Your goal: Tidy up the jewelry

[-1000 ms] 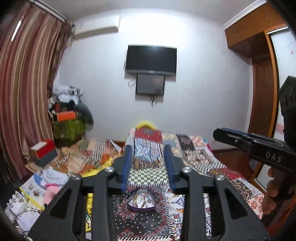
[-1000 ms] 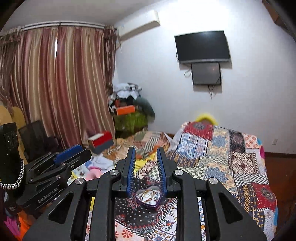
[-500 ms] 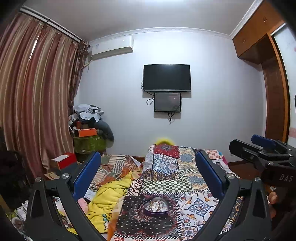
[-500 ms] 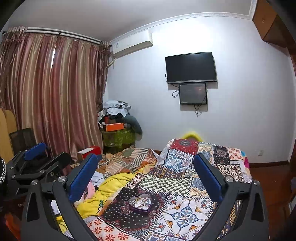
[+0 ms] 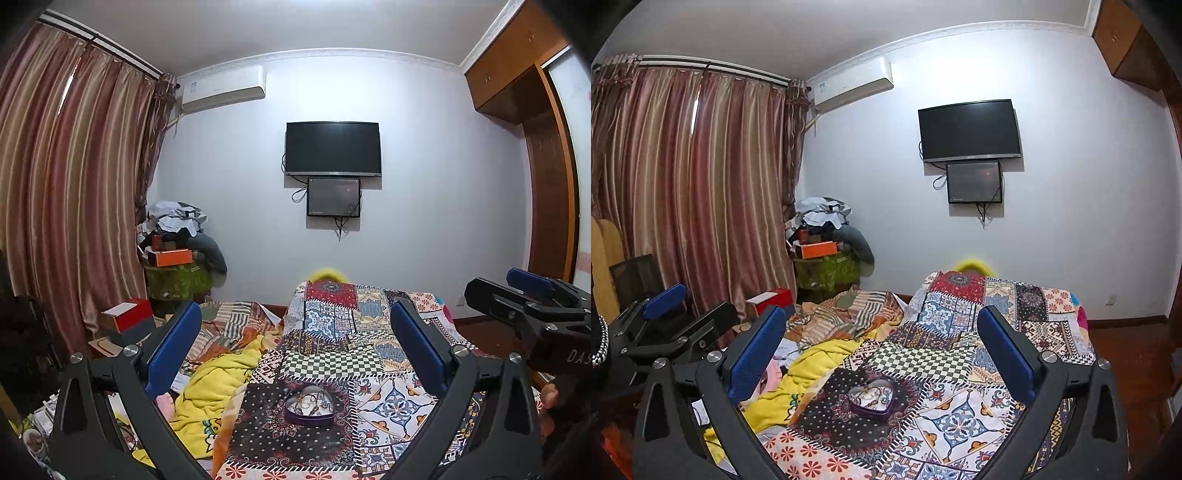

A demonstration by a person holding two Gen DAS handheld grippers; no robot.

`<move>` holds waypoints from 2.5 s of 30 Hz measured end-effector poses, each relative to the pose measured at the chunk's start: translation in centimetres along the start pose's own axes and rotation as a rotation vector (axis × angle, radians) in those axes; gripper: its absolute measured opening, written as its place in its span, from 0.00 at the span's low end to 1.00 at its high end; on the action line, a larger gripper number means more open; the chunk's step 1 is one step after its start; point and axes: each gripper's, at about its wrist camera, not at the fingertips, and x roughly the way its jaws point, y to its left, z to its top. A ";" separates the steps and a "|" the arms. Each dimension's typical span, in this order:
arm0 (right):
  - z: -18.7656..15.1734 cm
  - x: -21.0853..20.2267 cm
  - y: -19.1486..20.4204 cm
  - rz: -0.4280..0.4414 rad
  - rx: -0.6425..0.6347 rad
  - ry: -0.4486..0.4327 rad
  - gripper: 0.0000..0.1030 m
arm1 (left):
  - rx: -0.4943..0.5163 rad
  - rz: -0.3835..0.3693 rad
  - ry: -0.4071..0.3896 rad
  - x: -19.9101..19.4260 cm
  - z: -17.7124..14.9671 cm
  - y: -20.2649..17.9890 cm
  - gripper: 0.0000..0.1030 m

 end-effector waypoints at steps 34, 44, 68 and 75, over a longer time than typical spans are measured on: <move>-0.3 0.5 -0.9 -0.012 0.034 0.049 1.00 | -0.028 0.017 0.034 1.9 -0.9 0.5 1.00; -0.4 0.8 -0.8 -0.014 0.029 0.058 1.00 | -0.045 0.021 0.043 2.3 -1.3 0.9 1.00; -0.5 1.2 -1.2 -0.020 0.040 0.069 1.00 | -0.049 -0.031 0.058 2.5 -1.6 0.9 1.00; -0.6 1.2 -1.3 -0.022 0.040 0.073 1.00 | -0.051 -0.037 0.064 2.7 -1.6 0.7 1.00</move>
